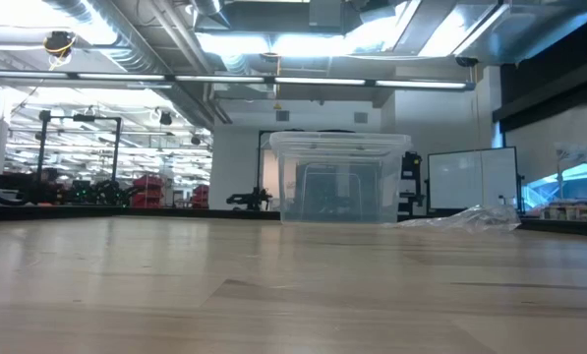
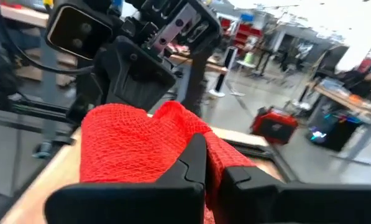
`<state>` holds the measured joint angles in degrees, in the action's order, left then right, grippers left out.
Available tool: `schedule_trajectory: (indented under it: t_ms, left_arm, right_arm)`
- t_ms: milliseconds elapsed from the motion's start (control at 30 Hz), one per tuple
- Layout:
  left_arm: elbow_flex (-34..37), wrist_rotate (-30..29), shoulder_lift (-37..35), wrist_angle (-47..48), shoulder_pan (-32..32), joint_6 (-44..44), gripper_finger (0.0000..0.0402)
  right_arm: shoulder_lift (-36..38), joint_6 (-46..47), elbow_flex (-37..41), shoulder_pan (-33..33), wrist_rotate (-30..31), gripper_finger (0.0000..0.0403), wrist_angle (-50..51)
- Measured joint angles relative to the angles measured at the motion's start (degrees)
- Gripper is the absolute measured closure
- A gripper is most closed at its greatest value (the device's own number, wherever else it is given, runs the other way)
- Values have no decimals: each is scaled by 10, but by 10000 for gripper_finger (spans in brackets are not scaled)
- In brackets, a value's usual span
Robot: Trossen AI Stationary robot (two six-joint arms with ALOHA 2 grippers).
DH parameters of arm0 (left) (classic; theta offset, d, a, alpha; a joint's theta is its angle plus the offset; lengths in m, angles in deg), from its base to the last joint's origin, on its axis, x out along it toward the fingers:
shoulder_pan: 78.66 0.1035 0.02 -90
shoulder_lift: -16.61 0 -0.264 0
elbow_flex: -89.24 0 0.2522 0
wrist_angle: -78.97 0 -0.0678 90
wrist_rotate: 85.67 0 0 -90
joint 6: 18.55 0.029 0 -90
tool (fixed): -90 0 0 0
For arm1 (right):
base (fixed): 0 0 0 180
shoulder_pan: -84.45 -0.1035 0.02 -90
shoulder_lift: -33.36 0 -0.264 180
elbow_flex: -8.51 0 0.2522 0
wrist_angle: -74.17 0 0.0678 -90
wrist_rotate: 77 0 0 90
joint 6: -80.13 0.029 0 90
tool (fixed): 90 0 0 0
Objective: Roll bandage
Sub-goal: Roll the red bandage
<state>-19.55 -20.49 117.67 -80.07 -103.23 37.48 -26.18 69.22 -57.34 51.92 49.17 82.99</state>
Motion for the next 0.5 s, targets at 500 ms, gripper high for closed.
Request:
schedule_trajectory:
  t_ms: [500]
  left_arm:
    - [1,4,1,34,3,-22,384]
  right_arm:
    - [-30,92,-1,23,-37,258,65]
